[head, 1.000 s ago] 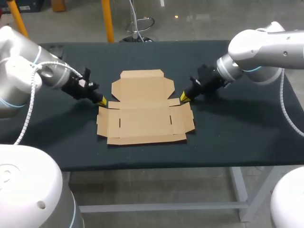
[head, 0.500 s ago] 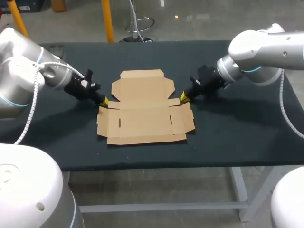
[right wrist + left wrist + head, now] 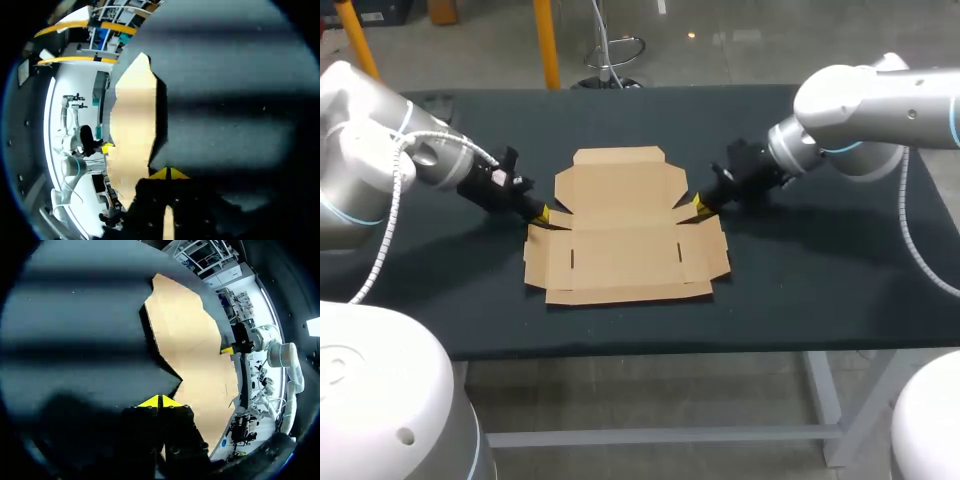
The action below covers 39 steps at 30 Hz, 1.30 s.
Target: Assemble the packaging by folding the flat box into shape, placing the metal phone stand inside, and closing the box properly
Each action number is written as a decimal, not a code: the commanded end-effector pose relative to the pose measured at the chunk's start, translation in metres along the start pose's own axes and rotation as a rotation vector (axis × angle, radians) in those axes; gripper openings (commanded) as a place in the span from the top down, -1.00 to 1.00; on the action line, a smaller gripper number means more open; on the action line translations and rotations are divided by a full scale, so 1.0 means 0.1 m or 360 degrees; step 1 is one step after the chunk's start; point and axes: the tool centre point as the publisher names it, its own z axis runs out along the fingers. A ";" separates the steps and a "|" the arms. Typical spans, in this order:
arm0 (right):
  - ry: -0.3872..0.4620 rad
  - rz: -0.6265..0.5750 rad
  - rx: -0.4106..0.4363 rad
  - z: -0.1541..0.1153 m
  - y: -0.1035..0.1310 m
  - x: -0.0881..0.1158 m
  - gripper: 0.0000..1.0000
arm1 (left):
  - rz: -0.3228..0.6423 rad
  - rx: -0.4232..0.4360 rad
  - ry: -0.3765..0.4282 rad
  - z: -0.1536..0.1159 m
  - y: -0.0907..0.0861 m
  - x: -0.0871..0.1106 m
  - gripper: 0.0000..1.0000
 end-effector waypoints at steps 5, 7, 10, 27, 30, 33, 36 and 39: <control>0.0011 -0.0011 0.0009 0.03 0.02 0.01 1.00 | 0.0003 -0.0002 -0.0002 -0.01 0.00 0.02 1.00; 0.0011 -0.0015 0.0008 0.04 0.02 0.02 1.00 | 0.0005 -0.0003 -0.0001 -0.01 0.00 0.03 1.00; 0.0010 -0.0020 0.0006 0.04 0.03 0.04 1.00 | 0.0012 -0.0006 0.0001 -0.01 -0.01 0.04 1.00; 0.0008 -0.0035 0.0001 0.04 0.04 0.10 1.00 | 0.0044 -0.0040 0.0021 0.02 -0.06 0.12 1.00; 0.0009 -0.0038 -0.0003 0.04 0.03 0.12 1.00 | 0.0060 -0.0047 0.0015 0.02 -0.06 0.14 1.00; 0.0010 -0.0041 -0.0009 0.04 0.03 0.14 1.00 | 0.0067 -0.0053 0.0010 0.03 -0.06 0.16 1.00; 0.0008 -0.0044 -0.0015 0.04 0.01 0.16 1.00 | 0.0072 -0.0057 0.0005 0.03 -0.06 0.18 1.00; 0.0007 -0.0047 -0.0022 0.02 0.00 0.18 1.00 | 0.0080 -0.0059 -0.0002 0.03 -0.06 0.20 1.00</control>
